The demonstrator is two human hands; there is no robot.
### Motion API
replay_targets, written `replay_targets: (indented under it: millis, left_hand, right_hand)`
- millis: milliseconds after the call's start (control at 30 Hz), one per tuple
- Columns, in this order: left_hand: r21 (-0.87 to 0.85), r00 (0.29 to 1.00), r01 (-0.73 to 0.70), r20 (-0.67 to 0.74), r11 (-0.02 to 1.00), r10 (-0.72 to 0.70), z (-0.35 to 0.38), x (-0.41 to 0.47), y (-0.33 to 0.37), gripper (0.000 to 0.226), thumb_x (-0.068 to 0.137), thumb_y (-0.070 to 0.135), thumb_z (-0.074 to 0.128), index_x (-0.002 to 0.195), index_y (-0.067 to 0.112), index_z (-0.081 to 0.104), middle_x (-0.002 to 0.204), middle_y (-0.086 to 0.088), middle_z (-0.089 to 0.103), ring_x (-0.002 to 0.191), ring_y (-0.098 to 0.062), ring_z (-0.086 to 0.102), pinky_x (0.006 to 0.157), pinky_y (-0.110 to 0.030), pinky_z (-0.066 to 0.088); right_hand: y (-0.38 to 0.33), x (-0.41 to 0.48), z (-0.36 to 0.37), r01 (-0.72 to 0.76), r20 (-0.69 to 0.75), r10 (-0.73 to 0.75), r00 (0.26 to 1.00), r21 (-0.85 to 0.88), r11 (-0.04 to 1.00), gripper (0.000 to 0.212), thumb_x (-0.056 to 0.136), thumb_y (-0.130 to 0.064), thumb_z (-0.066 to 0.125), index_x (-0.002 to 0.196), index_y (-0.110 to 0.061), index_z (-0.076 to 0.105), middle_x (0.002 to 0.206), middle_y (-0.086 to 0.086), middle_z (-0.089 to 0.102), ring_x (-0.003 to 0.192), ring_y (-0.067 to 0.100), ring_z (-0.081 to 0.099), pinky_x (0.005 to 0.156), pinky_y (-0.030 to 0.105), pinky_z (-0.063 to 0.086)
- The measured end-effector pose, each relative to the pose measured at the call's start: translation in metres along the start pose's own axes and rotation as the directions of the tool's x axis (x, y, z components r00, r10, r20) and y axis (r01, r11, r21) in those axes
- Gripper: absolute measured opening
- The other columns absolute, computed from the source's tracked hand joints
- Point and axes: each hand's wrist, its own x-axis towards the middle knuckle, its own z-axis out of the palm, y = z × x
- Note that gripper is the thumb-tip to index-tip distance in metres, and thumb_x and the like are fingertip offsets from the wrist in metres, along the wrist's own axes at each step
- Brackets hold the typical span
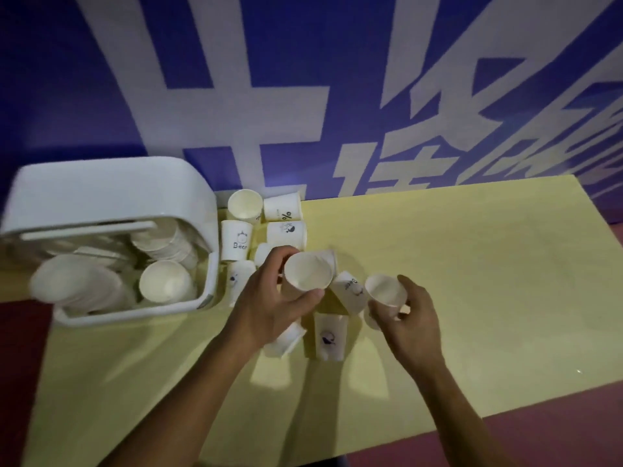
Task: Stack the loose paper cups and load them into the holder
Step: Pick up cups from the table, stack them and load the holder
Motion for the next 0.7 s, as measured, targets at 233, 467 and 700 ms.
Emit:
replay_targets:
  millis: [233, 467, 700]
  left_hand:
    - [0.027, 0.978, -0.024, -0.205, 0.999, 0.029, -0.112, -0.07, -0.034, 0.064, 0.069, 0.053, 0.08, 0.124, 0.041, 0.051, 0.117, 0.025, 0.062, 0.106, -0.002, 0.061, 0.08, -0.023, 0.052]
    - [0.014, 0.942, -0.004, -0.334, 1.0, 0.008, -0.193, -0.104, -0.069, 0.068, 0.068, 0.054, 0.085, 0.125, 0.044, 0.049, 0.123, 0.023, 0.06, 0.113, 0.0, 0.059, 0.086, -0.022, 0.05]
    - [-0.001, 0.918, -0.015, -0.397, 1.0, 0.014, -0.206, -0.099, -0.08, 0.064, 0.078, 0.043, 0.087, 0.132, 0.037, 0.053, 0.127, 0.02, 0.061, 0.117, -0.009, 0.059, 0.09, -0.028, 0.054]
  right_hand:
    - [-0.099, -0.056, 0.086, 0.409, 0.134, -0.403, 0.905, -0.015, 0.912, 0.067, 0.074, -0.025, 0.091, 0.131, -0.023, 0.056, 0.123, -0.014, 0.059, 0.114, 0.008, 0.06, 0.09, 0.027, 0.053]
    - [-0.158, -0.099, 0.173, 0.444, 0.224, -0.449, 0.865, 0.077, 0.893, 0.062, 0.07, -0.036, 0.095, 0.116, -0.03, 0.054, 0.113, -0.021, 0.063, 0.108, 0.006, 0.062, 0.086, 0.022, 0.053]
    - [-0.165, -0.1, 0.198, 0.378, 0.242, -0.417, 0.876, 0.19, 0.906, 0.068, 0.069, -0.046, 0.089, 0.122, -0.022, 0.052, 0.115, -0.019, 0.062, 0.111, 0.004, 0.061, 0.084, 0.012, 0.048]
